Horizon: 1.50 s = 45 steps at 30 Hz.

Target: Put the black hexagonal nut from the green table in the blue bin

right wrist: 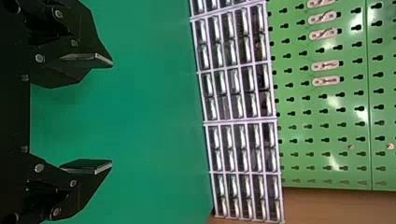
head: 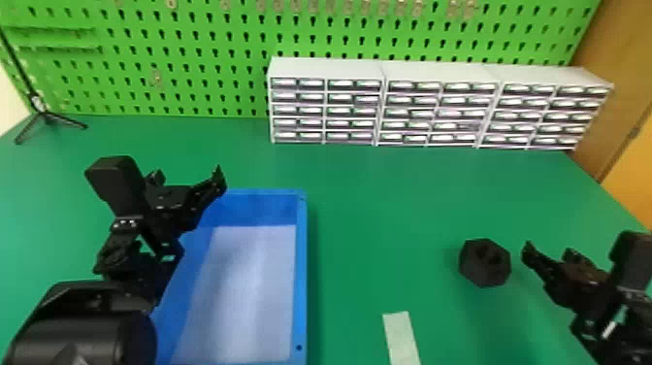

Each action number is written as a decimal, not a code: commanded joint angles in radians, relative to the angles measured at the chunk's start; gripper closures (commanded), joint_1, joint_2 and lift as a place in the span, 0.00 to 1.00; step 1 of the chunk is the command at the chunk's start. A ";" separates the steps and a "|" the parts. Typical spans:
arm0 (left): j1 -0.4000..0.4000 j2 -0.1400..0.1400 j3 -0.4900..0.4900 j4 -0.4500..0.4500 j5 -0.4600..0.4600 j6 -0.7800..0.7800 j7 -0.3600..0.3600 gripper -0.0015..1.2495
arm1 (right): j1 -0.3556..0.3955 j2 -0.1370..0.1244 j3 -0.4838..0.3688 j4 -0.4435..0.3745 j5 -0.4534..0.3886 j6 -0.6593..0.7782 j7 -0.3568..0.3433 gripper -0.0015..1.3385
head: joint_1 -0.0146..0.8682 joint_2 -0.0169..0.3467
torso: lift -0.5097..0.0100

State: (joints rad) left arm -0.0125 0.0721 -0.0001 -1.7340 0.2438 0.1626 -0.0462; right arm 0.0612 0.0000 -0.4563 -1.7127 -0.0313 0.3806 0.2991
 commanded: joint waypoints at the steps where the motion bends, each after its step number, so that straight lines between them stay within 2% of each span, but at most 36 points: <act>1: 0.000 0.000 -0.003 0.013 0.006 -0.002 -0.008 0.09 | -0.001 0.001 0.005 0.004 0.001 0.000 0.000 0.37 | 0.80 0.07 | 0.79; 9: 0.006 -0.002 -0.006 0.025 0.002 -0.002 -0.011 0.09 | -0.004 0.001 0.010 0.005 -0.016 -0.003 0.000 0.37 | 0.80 0.07 | 0.79; 13: 0.006 -0.002 -0.006 0.031 -0.003 -0.002 -0.012 0.09 | -0.003 0.000 0.021 0.024 -0.070 -0.023 0.000 0.37 | 0.80 0.07 | 0.79; 19: 0.008 -0.002 -0.011 0.033 -0.009 -0.011 -0.012 0.09 | 0.022 -0.038 0.059 0.064 -0.180 -0.112 0.000 0.37 | 0.80 0.07 | 0.79; 21: 0.008 -0.002 -0.011 0.034 -0.009 -0.017 -0.014 0.09 | 0.029 -0.041 0.064 0.070 -0.196 -0.134 0.000 0.37 | 0.80 0.07 | 0.79; 30: 0.009 -0.002 -0.011 0.036 -0.006 -0.020 -0.015 0.09 | 0.042 -0.003 0.036 0.062 -0.145 -0.150 0.000 0.37 | 0.80 0.07 | 0.79; 45: 0.008 -0.002 -0.011 0.036 -0.004 -0.020 -0.020 0.09 | 0.043 -0.005 0.041 0.055 -0.130 -0.140 0.000 0.37 | 0.80 0.07 | 0.79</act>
State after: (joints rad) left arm -0.0033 0.0708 -0.0096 -1.6981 0.2393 0.1426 -0.0660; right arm 0.1064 -0.0051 -0.4172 -1.6560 -0.1645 0.2372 0.2991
